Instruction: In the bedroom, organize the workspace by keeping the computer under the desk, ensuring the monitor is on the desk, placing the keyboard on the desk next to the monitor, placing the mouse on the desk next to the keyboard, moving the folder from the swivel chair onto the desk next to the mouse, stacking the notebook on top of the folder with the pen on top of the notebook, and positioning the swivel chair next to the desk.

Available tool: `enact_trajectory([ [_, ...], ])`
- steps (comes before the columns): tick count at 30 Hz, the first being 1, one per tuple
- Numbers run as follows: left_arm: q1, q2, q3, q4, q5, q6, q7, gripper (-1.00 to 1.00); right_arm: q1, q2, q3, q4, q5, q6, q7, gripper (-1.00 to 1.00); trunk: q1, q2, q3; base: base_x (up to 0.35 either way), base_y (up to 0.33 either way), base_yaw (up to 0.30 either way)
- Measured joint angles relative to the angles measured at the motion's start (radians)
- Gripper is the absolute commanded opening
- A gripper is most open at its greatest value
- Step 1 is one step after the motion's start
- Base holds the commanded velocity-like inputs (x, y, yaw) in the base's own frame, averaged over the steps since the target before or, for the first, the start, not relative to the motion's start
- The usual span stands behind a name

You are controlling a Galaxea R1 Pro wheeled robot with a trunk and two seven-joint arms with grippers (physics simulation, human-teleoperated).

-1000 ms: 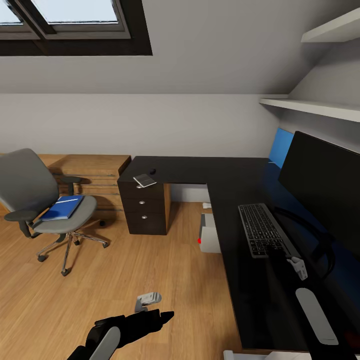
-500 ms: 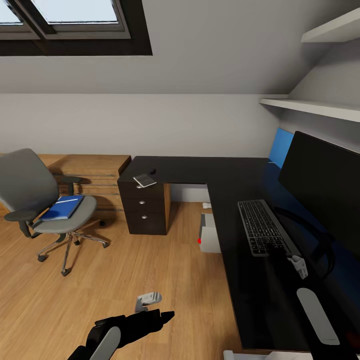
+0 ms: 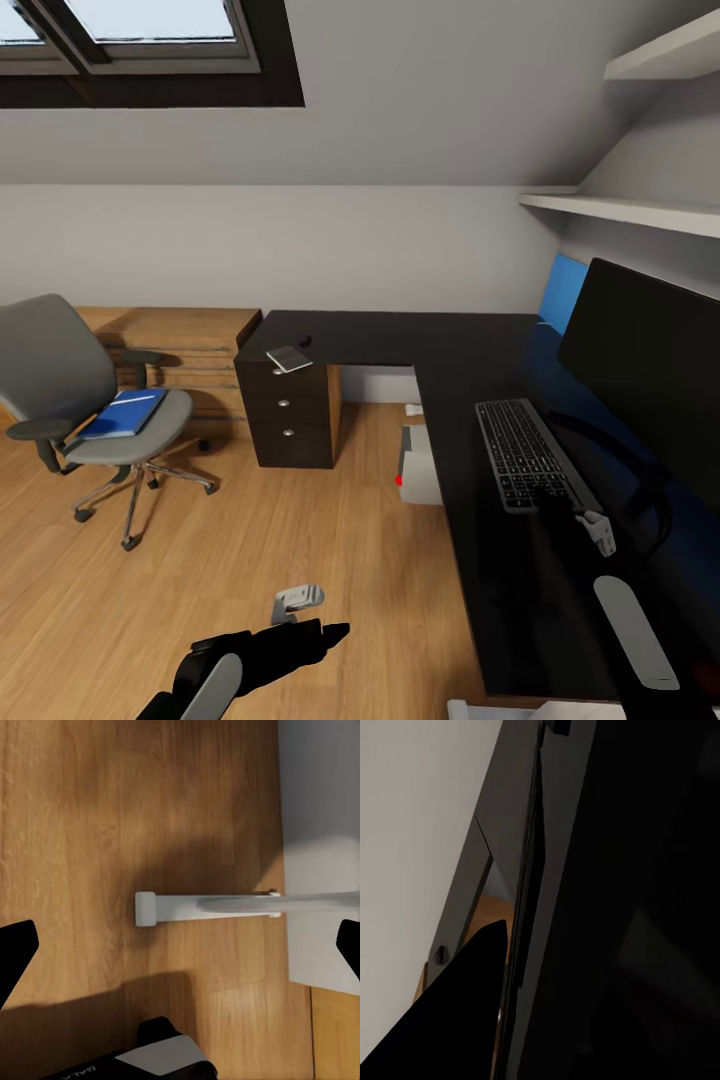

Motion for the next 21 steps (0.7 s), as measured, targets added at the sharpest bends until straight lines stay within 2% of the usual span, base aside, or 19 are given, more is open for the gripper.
enact_trajectory([
  [11,0.0,0.0,0.0,0.0,0.0,0.0,0.0,1.0,0.0,0.0,0.0,0.0,0.0,0.001,0.0,-1.0,0.042,-0.077,-0.034,0.0,0.0,0.0],
  [21,0.0,0.0,0.0,0.0,0.0,0.0,0.0,1.0,0.0,0.0,0.003,0.0,0.0,0.001,-0.002,-1.0,0.042,-0.077,-0.035,0.0,0.0,0.0],
])
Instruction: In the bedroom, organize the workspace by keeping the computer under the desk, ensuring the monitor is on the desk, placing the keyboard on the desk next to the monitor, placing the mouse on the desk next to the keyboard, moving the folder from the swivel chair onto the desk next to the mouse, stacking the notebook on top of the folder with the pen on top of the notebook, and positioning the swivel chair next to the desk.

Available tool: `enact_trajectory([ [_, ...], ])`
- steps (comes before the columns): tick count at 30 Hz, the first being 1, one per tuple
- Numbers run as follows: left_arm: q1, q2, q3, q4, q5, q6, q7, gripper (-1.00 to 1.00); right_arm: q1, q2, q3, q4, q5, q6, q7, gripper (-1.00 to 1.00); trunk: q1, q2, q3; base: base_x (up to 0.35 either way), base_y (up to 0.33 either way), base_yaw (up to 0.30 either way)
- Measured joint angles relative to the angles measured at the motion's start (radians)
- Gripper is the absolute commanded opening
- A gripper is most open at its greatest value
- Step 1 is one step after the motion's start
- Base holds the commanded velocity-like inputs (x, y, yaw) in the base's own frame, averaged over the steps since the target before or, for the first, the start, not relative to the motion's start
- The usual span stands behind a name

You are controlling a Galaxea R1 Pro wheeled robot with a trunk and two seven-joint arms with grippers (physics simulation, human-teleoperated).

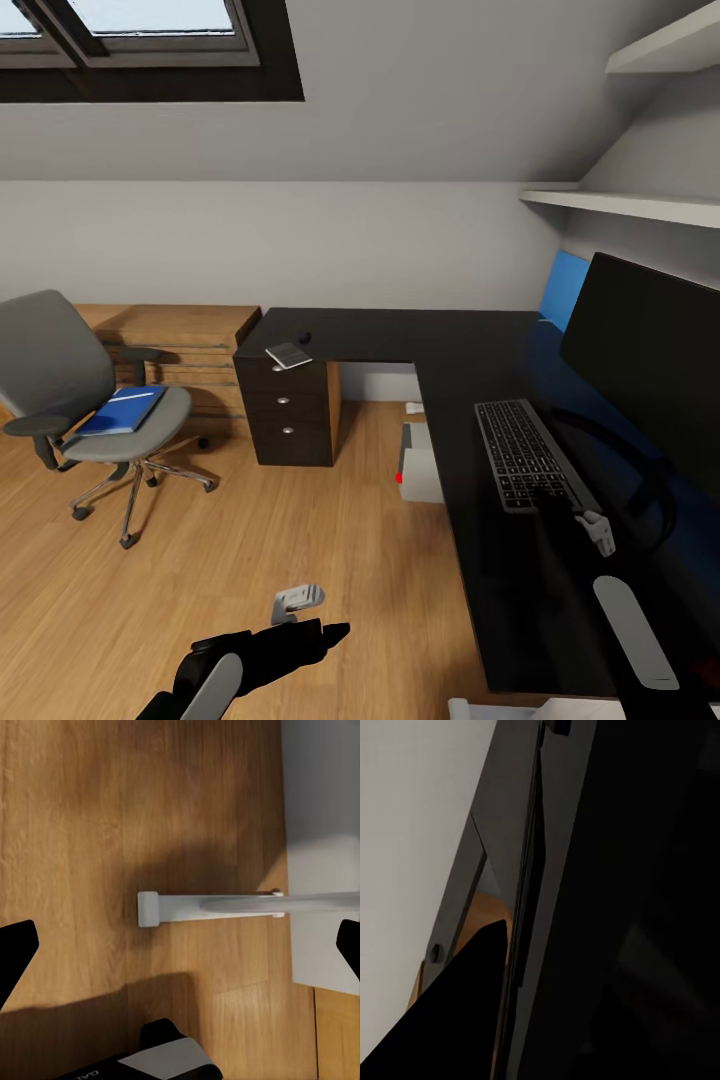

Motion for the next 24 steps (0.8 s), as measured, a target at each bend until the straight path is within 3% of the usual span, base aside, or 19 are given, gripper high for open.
enact_trajectory([
  [24,0.001,0.0,0.001,0.0,0.0,-0.001,0.0,1.0,0.0,-0.001,-0.001,-0.002,-0.004,0.031,-0.005,-1.0,0.0,0.0,0.0,0.0,0.0,0.0],
])
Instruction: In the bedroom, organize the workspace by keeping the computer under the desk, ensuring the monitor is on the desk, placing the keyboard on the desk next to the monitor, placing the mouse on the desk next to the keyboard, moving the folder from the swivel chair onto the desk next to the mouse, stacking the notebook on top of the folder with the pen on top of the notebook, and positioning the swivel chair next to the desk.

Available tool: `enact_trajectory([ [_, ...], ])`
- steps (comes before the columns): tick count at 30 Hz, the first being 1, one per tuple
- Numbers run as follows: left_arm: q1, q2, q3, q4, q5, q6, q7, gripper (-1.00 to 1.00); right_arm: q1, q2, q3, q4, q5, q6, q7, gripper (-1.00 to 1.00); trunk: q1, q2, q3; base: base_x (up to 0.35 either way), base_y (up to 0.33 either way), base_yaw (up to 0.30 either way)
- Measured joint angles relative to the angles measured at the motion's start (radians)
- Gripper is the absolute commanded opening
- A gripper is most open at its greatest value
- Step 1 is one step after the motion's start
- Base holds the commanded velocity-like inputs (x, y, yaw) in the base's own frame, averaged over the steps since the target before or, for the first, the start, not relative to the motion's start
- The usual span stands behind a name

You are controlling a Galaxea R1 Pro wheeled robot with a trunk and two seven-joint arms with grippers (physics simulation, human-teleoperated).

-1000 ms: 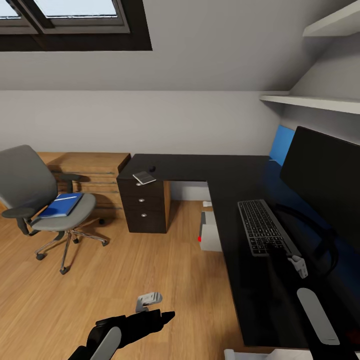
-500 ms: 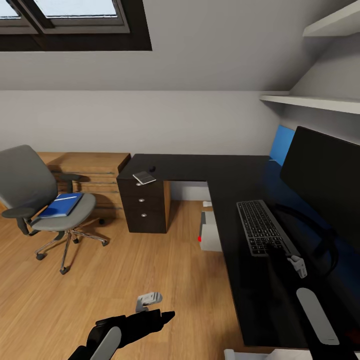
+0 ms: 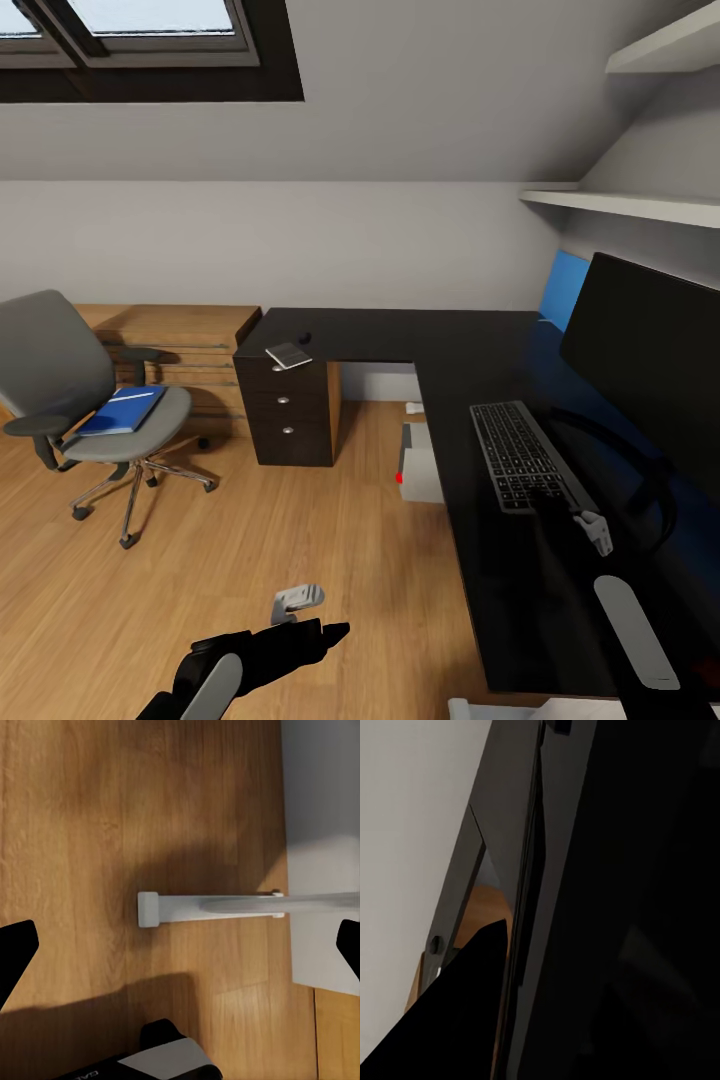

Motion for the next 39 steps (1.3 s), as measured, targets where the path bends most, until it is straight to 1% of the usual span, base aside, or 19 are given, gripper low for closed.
enact_trajectory([
  [3,0.0,0.0,0.0,0.0,0.0,0.0,-0.001,1.0,0.0,0.001,0.0,0.0,0.0,0.001,0.0,-1.0,0.0,0.0,0.0,0.0,0.0,0.0],
  [5,0.0,-0.011,0.007,-0.003,-0.008,-0.001,0.004,1.0,0.01,0.012,0.01,-0.015,0.004,0.01,0.003,-1.0,0.0,0.0,0.0,0.0,0.0,0.0],
  [7,0.0,-0.013,0.007,-0.008,-0.008,-0.001,0.003,1.0,0.01,0.012,0.022,-0.022,0.012,0.021,0.005,-1.0,0.0,0.0,0.0,0.0,0.0,0.0],
  [8,0.0,-0.013,0.008,-0.01,-0.008,-0.001,0.004,1.0,0.01,0.013,0.021,-0.019,0.018,0.023,0.008,-1.0,0.0,0.0,0.0,0.0,0.0,0.0],
  [9,0.0,-0.013,0.008,-0.011,-0.008,-0.001,0.004,1.0,0.01,0.012,0.021,-0.018,0.024,0.024,0.01,-1.0,0.0,0.0,0.0,0.0,0.0,0.0],
  [11,0.0,-0.005,0.005,-0.012,-0.007,-0.001,0.005,1.0,0.01,0.007,0.025,-0.028,0.021,0.035,0.014,-1.0,0.0,0.0,0.0,0.0,0.0,0.0],
  [16,0.0,-0.002,0.006,-0.012,-0.007,-0.001,0.005,1.0,0.01,0.008,0.026,-0.052,0.023,0.063,0.012,-1.0,0.0,0.0,0.0,0.0,0.0,0.0],
  [21,0.0,-0.002,0.006,-0.012,-0.007,-0.001,0.005,1.0,0.01,0.007,0.026,-0.051,0.022,0.067,0.014,-1.0,0.0,0.0,0.0,0.0,0.0,0.0],
  [39,0.0,-0.002,0.006,-0.012,-0.007,-0.001,0.006,1.0,0.011,0.005,0.026,-0.052,0.019,0.082,0.015,-1.0,-0.069,0.126,0.056,0.0,0.0,0.0],
])
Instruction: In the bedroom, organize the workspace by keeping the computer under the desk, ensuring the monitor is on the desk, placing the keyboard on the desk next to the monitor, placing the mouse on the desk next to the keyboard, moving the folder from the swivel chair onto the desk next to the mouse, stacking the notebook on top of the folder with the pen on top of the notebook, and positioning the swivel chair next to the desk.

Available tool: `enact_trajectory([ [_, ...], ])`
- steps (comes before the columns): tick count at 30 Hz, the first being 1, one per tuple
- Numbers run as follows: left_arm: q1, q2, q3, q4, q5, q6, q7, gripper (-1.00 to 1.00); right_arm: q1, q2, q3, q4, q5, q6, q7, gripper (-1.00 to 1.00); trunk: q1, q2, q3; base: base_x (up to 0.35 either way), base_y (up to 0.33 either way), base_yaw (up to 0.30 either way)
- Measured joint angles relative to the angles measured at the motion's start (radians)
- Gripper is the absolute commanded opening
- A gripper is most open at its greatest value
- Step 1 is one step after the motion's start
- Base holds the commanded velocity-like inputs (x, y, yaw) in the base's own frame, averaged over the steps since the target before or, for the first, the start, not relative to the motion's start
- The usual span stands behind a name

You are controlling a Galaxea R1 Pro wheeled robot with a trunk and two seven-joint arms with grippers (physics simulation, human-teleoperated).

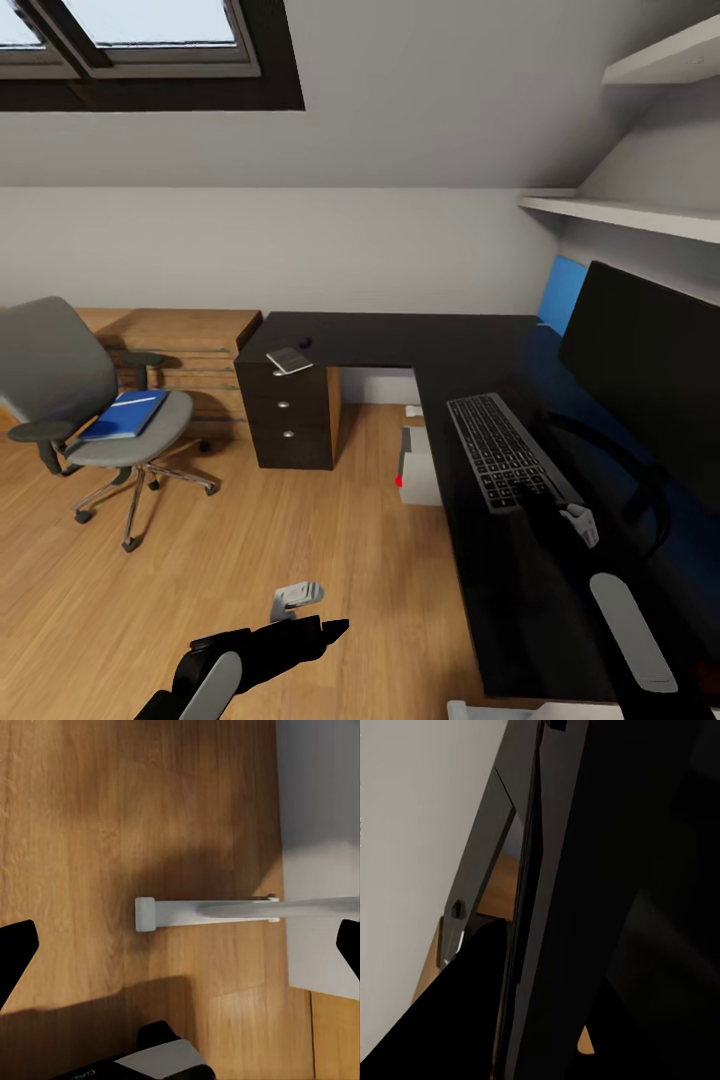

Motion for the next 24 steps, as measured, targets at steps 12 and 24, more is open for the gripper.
enact_trajectory([
  [12,0.0,0.0,0.0,0.001,0.001,0.0,0.0,1.0,0.004,-0.001,0.0,-0.003,0.002,0.014,0.0,-1.0,0.0,0.0,0.0,-0.002,-0.002,0.0],
  [24,0.0,0.0,0.0,0.004,0.003,0.0,0.0,1.0,0.005,-0.001,-0.002,-0.001,-0.002,0.039,0.001,-1.0,0.0,0.0,0.0,-0.027,-0.138,0.0],
])
